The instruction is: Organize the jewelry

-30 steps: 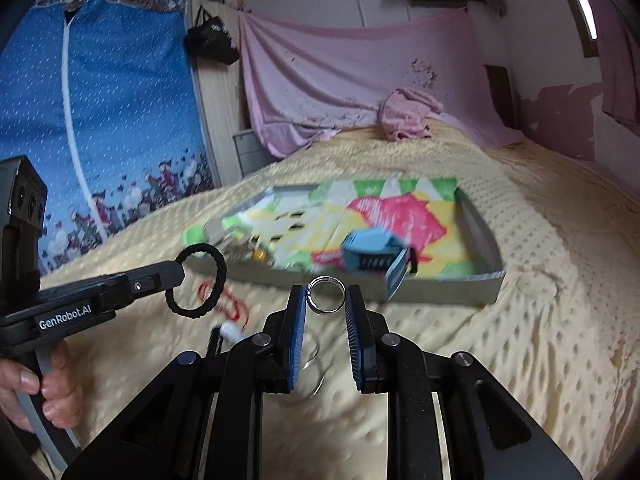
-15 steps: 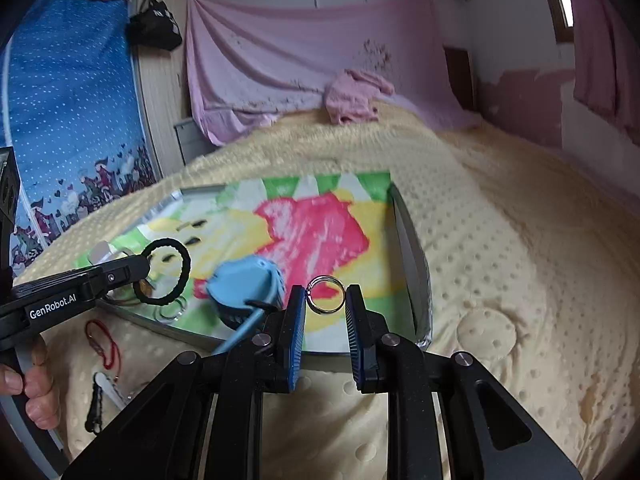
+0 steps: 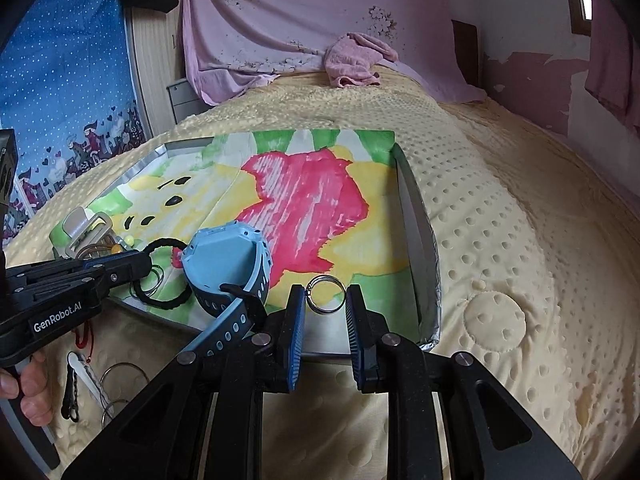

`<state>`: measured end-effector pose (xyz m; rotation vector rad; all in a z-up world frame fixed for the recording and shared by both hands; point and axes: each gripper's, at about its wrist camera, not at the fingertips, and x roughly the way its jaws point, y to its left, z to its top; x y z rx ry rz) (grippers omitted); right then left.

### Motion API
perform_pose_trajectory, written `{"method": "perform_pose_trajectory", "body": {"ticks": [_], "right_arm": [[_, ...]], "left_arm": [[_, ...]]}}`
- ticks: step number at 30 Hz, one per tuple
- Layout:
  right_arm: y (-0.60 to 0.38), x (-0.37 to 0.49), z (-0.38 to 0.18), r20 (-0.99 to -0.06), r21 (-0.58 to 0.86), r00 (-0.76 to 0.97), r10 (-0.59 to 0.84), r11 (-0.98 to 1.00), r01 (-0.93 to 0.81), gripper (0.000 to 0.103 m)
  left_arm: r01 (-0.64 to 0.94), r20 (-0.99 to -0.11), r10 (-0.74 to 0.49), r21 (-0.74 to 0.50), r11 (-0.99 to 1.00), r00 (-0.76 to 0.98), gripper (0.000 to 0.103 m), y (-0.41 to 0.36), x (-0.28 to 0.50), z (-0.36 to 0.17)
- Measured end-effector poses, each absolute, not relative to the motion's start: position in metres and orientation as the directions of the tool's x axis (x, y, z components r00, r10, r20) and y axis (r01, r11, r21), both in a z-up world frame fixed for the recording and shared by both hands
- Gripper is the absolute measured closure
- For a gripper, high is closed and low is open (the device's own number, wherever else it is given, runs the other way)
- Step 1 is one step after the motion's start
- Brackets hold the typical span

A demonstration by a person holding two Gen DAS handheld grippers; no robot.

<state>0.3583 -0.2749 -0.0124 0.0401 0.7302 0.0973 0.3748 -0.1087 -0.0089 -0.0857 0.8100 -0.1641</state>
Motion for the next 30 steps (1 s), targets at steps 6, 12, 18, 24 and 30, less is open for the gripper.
{"method": "perform_pose_trajectory", "body": {"ticks": [6, 12, 18, 24, 30], "right_arm": [[-0.279, 0.358, -0.013, -0.666, 0.077, 0.739, 0.102, 0.995, -0.068, 0.080], [-0.283, 0.349, 0.000, -0.623, 0.092, 0.775, 0.107, 0.994, -0.062, 0.062], [-0.289, 0.329, 0.026, -0.516, 0.135, 0.848, 0.124, 0.989, -0.063, 0.045], [-0.283, 0.301, 0.046, -0.420, 0.132, 0.898, 0.133, 0.988, -0.084, 0.027], [-0.272, 0.271, 0.058, -0.346, 0.111, 0.924, 0.165, 0.985, -0.135, 0.010]], "left_arm": [[0.122, -0.696, -0.184, -0.138, 0.983, 0.694, 0.052, -0.112, 0.370, -0.005], [0.097, -0.654, -0.177, -0.156, 0.983, 0.736, 0.047, -0.106, 0.356, 0.003], [0.065, -0.563, -0.162, -0.188, 0.980, 0.811, 0.025, -0.085, 0.332, 0.018], [0.030, -0.473, -0.141, -0.233, 0.972, 0.870, 0.006, -0.061, 0.304, 0.030], [0.006, -0.395, -0.107, -0.247, 0.969, 0.912, 0.000, -0.040, 0.273, 0.037]]}}
